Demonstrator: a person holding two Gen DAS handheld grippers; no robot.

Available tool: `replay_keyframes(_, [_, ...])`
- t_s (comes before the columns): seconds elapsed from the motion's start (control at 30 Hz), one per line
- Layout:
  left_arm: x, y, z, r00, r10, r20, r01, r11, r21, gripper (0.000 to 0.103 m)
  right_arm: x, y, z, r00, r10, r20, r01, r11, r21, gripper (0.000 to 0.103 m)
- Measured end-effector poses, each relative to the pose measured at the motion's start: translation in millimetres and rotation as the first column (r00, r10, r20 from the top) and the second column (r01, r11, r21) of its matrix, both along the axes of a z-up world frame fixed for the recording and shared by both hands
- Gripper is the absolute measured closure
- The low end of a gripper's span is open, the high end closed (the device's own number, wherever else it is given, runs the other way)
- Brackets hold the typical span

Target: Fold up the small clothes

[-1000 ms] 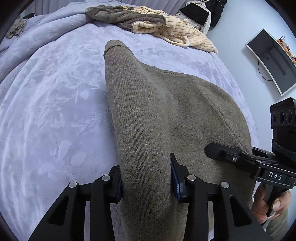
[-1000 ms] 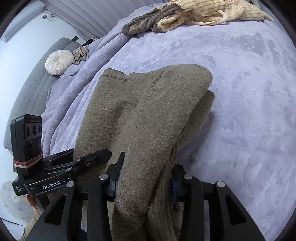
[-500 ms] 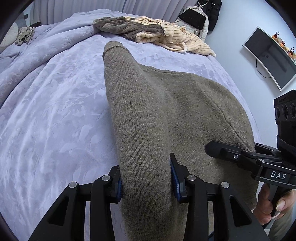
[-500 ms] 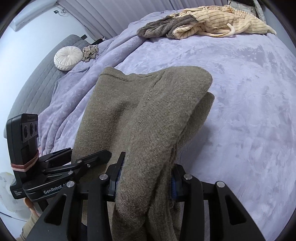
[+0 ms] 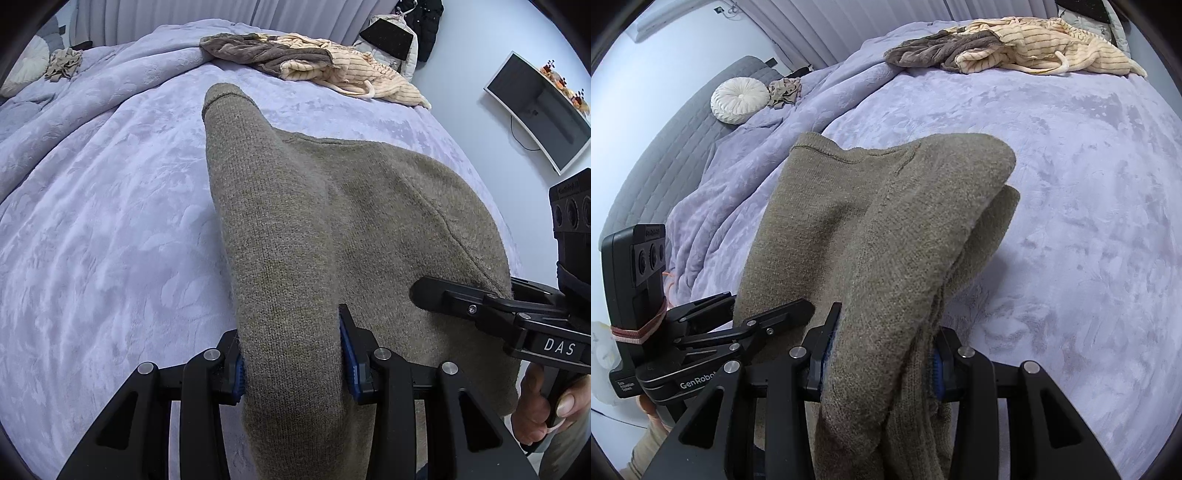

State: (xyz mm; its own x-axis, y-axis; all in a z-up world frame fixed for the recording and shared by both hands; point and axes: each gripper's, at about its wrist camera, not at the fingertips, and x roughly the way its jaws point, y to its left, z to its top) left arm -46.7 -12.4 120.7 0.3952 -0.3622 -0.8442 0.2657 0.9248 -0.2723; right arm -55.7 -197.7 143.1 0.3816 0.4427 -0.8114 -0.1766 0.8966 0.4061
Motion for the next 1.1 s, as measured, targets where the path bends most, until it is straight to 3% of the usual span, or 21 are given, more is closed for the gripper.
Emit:
replay_keyframes(0.5, [-35, 17, -24, 0.999, 0.027, -0.027, -0.027, 1.000, 0.014, 0.061, -32, 21, -23, 0.999, 0.041, -0.026, -0.041, 0.999, -0.017, 0.060])
replay_keyframes(1.1, [-36, 25, -51, 0.997, 0.038, -0.064, -0.037, 0.999, 0.023, 0.061, -31, 33, -49, 0.996, 0.071, -0.051, -0.073, 0.997, -0.034, 0.060])
